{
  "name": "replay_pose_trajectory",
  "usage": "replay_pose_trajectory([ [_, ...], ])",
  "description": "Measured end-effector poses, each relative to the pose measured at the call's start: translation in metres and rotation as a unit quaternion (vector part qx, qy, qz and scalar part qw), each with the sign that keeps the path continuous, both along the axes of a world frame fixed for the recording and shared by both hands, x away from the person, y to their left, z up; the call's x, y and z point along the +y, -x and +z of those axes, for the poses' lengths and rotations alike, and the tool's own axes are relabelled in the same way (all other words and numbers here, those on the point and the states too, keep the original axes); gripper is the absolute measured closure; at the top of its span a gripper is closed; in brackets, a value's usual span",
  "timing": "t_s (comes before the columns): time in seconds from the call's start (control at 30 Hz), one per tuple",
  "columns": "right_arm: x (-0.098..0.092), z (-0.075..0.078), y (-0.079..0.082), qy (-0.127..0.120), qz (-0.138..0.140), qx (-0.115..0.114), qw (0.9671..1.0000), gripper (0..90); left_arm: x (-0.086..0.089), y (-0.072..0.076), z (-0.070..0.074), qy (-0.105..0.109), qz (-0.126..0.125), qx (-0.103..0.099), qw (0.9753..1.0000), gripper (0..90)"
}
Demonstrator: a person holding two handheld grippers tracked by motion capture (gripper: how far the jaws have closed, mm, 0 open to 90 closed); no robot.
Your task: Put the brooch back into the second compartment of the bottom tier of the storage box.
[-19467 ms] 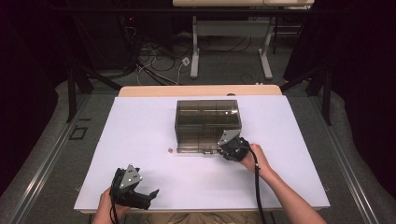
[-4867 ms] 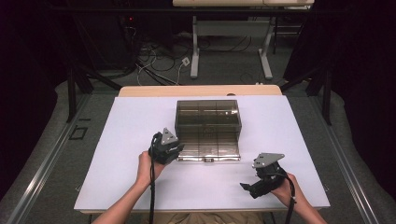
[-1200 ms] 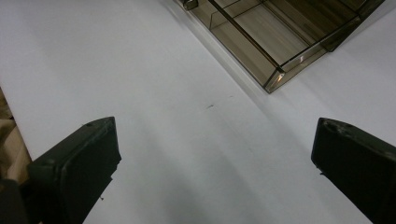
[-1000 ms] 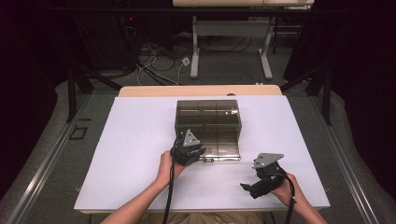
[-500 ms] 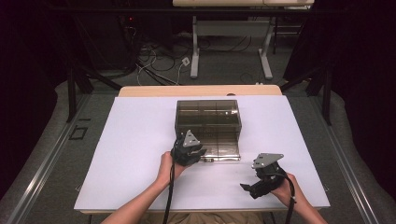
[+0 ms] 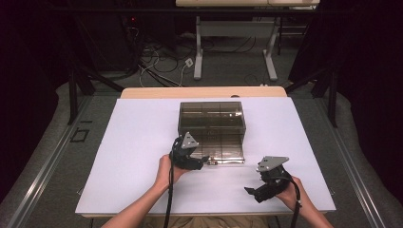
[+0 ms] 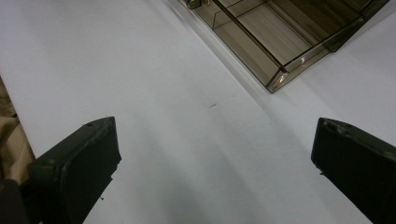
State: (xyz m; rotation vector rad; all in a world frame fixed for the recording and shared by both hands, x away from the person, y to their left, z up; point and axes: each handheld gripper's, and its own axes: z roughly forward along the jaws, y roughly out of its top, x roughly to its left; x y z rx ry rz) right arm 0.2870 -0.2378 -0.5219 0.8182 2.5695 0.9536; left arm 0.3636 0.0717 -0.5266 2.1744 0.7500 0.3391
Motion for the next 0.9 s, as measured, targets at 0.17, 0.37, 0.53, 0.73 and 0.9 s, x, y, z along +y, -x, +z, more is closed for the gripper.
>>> replay_pose_trajectory([
  [0.17, 0.000, 0.000, -0.001, -0.001, 0.003, -0.004, 1.0000, 0.6, 0.007, 0.005, 0.003, -0.007, -0.001, 0.006, 1.0000, 19.8],
  [0.37, 0.001, 0.000, 0.000, -0.005, -0.001, -0.002, 1.0000, 0.6, 0.016, 0.014, 0.006, -0.013, -0.009, 0.006, 0.9999, 14.5],
  [0.53, 0.001, 0.000, 0.000, -0.001, -0.002, -0.003, 1.0000, 0.6, 0.024, 0.019, 0.006, -0.024, -0.002, 0.011, 0.9996, 6.9],
  [0.73, 0.002, -0.001, 0.000, -0.002, -0.005, -0.003, 1.0000, 0.6, 0.030, 0.024, 0.008, -0.030, 0.001, 0.015, 0.9994, 0.9],
  [0.9, 0.002, -0.001, -0.001, -0.001, -0.002, -0.003, 1.0000, 0.6, 0.036, 0.031, 0.010, -0.036, 0.004, 0.007, 0.9993, 0.1],
])
